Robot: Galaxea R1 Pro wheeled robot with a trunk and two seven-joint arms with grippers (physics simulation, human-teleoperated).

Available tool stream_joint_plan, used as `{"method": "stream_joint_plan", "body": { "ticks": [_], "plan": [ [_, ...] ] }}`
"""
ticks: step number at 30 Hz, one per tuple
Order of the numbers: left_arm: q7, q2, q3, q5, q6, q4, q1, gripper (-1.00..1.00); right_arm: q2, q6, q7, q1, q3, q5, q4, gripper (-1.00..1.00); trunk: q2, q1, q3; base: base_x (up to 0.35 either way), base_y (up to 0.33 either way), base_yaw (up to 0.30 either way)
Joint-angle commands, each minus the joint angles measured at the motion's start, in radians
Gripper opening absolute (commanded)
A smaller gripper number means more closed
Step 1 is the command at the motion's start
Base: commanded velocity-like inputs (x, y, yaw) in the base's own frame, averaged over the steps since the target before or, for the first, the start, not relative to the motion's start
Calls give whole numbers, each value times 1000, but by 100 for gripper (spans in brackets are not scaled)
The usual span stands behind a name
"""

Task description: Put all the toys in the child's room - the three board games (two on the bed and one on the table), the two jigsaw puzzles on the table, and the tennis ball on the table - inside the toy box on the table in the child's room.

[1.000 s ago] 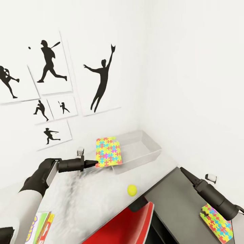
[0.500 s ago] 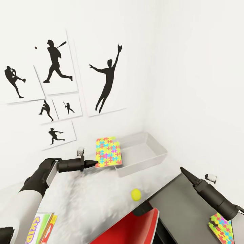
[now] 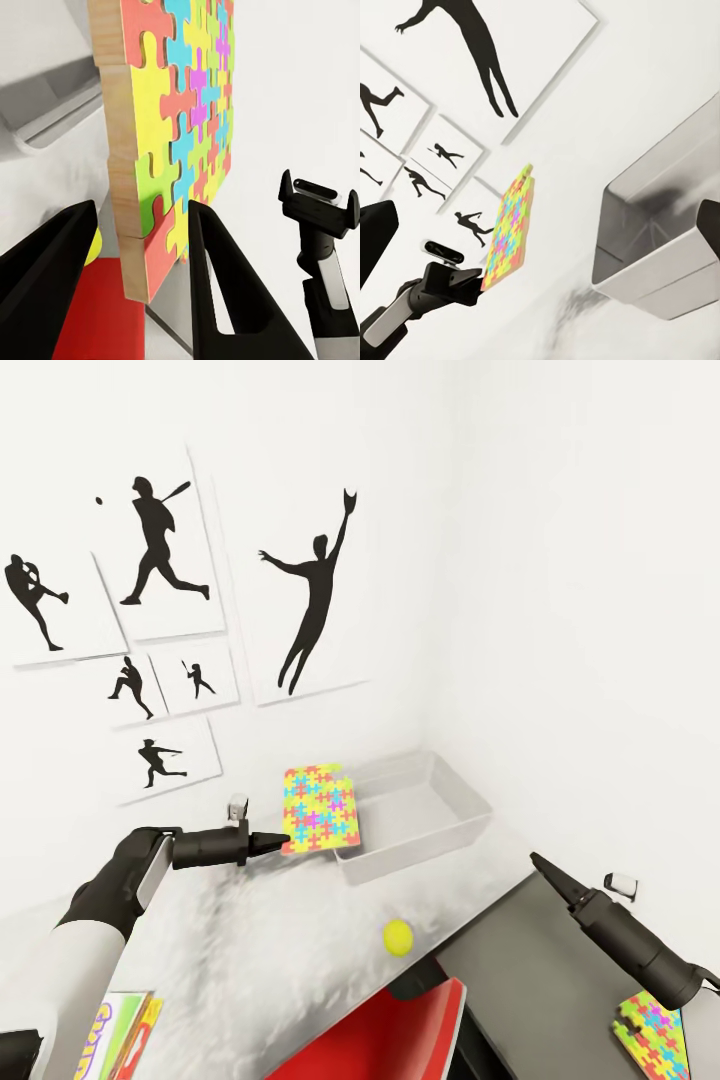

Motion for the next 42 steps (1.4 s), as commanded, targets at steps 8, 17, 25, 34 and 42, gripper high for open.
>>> {"method": "stream_joint_plan", "body": {
  "ticks": [8, 17, 25, 34, 42],
  "plan": [
    [-2, 0, 2, 1, 5, 0, -1, -100, 1, 6, 1, -1, -2, -2, 0, 100, -2, 1, -2, 0, -111, 0],
    [-3, 0, 3, 1, 5, 0, -1, -100, 2, 6, 0, -1, -1, -2, 0, 100, -2, 1, -2, 1, -10, 0],
    [-2, 0, 2, 0, 5, 0, -1, -100, 2, 6, 0, -1, 0, -2, 0, 100, -2, 1, -2, 77, 72, 0],
    [-2, 0, 3, 0, 5, 0, -1, -100, 2, 6, 0, -1, 0, -2, 0, 100, -2, 1, -2, 9, 7, 0],
    [-3, 0, 6, 0, 5, 0, -1, -100, 2, 6, 0, -1, 0, -2, 0, 100, -2, 1, -2, 40, -34, 0]
  ]
}}
